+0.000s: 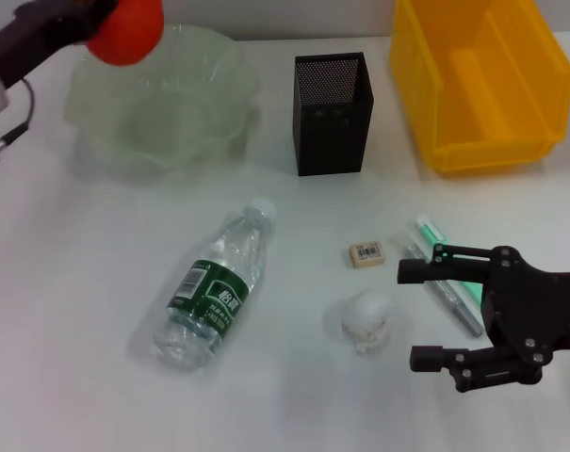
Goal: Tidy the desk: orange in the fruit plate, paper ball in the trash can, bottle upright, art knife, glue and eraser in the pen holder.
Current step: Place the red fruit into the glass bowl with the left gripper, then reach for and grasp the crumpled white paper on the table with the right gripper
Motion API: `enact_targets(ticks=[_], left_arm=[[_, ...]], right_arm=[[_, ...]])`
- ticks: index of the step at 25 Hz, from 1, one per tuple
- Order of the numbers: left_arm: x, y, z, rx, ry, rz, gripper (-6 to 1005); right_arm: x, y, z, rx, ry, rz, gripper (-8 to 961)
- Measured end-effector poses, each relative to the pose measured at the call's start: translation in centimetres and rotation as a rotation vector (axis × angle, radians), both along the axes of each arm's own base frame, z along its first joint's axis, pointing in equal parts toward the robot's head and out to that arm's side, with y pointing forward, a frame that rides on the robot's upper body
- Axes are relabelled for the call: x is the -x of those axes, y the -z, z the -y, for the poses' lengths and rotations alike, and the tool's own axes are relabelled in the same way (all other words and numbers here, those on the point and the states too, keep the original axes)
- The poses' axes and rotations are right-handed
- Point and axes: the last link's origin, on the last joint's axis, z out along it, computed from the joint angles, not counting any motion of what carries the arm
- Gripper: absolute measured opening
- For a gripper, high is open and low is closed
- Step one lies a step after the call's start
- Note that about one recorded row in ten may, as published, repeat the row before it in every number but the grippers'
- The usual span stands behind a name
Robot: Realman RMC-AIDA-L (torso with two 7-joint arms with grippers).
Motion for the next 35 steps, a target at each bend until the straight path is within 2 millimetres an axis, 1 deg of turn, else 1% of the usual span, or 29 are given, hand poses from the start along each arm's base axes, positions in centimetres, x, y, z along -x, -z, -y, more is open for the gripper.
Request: enact_targets(ticks=[1, 2, 3, 6, 9, 10, 11, 12, 13, 14, 15, 16, 17, 18, 19, 20, 21, 22, 24, 25, 26, 27, 30, 31, 32, 35], left_arm=[[-0.2, 0.6, -1.0, 0.005, -0.043, -0.020, 284], [-0.2, 0.6, -1.0, 0.005, -0.043, -0.020, 300], [-0.3, 0.9, -1.4, 0.005, -0.062, -0.030, 316], [-0.1, 1.1, -2.0, -0.004, -0.108, -0.028, 456], [0.0, 1.1, -1.7, -0.001, -0.104, -0.007, 587], [0.0, 1.1, -1.1, 0.011, -0.073, 0.016, 623], [-0.2, 1.1, 0.3, 0.040, 0.004, 0.030, 660], [-0.2, 1.1, 0.3, 0.040, 0.004, 0.030, 697], [-0.4, 1.0, 1.3, 0.064, 0.067, 0.024, 733], [-0.4, 0.9, 2.2, 0.088, 0.120, 0.014, 770], [-0.4, 1.0, 3.3, 0.120, 0.172, -0.001, 779], [-0.1, 0.8, 5.5, 0.203, 0.284, -0.052, 788], [-0.1, 0.8, 5.5, 0.203, 0.284, -0.052, 797], [0.1, 0.7, 6.8, 0.254, 0.338, -0.079, 807], [0.5, 0.6, 7.8, 0.289, 0.372, -0.096, 816], [1.0, 0.4, 8.9, 0.322, 0.401, -0.111, 825], [1.6, 0.1, 10.1, 0.352, 0.425, -0.125, 834], [1.6, 0.1, 10.1, 0.352, 0.425, -0.125, 834], [2.2, -0.4, 11.0, 0.369, 0.433, -0.130, 834], [2.4, -0.5, 11.3, 0.375, 0.434, -0.130, 834], [2.8, -0.8, 11.7, 0.377, 0.426, -0.128, 834], [2.8, -0.8, 11.7, 0.377, 0.426, -0.128, 834], [3.3, -1.0, 12.0, 0.378, 0.404, -0.123, 834], [3.4, -1.0, 12.1, 0.378, 0.401, -0.123, 833], [3.5, -1.1, 12.2, 0.379, 0.397, -0.124, 833], [3.8, -1.2, 12.3, 0.382, 0.391, -0.127, 833]], right_arm=[[-0.1, 0.2, 0.1, -0.003, 0.004, -0.003, 818], [-0.1, 0.2, 0.1, -0.003, 0.004, -0.003, 818], [-0.1, 0.4, 0.1, -0.004, 0.009, -0.004, 817], [-0.3, 0.8, 0.1, -0.006, 0.025, -0.002, 817], [-0.4, 0.9, 0.1, -0.008, 0.031, -0.001, 816], [-0.4, 0.9, 0.0, -0.011, 0.033, -0.002, 816], [-0.4, 0.7, 0.0, -0.022, 0.038, -0.007, 816], [-0.4, 0.7, 0.0, -0.022, 0.038, -0.007, 816], [-0.5, 0.1, -0.2, -0.042, 0.048, -0.019, 816], [-0.5, 0.1, -0.2, -0.042, 0.048, -0.019, 815], [-0.6, -0.5, -0.4, -0.056, 0.059, -0.027, 815], [-0.7, -2.3, -0.9, -0.096, 0.085, -0.038, 815], [-0.7, -3.3, -1.1, -0.105, 0.100, -0.038, 815], [-0.5, -4.6, -1.4, -0.108, 0.123, -0.032, 815], [-0.5, -4.6, -1.4, -0.108, 0.123, -0.032, 815], [-0.3, -5.8, -1.8, -0.103, 0.145, -0.010, 814], [0.4, -8.1, -2.5, -0.094, 0.199, 0.059, 814], [0.4, -8.1, -2.5, -0.094, 0.199, 0.059, 814], [1.8, -10.1, -3.4, -0.097, 0.244, 0.163, 814], [2.7, -10.9, -3.9, -0.095, 0.259, 0.230, 814], [4.8, -11.7, -4.8, -0.080, 0.286, 0.370, 813], [4.8, -11.7, -4.8, -0.080, 0.286, 0.370, 813], [7.6, -11.5, -6.3, -0.036, 0.339, 0.572, 813], [8.8, -11.0, -7.4, -0.012, 0.377, 0.695, 813], [8.8, -11.0, -7.4, -0.012, 0.377, 0.695, 812], [10.6, -9.6, -8.7, 0.013, 0.400, 0.862, 812]])
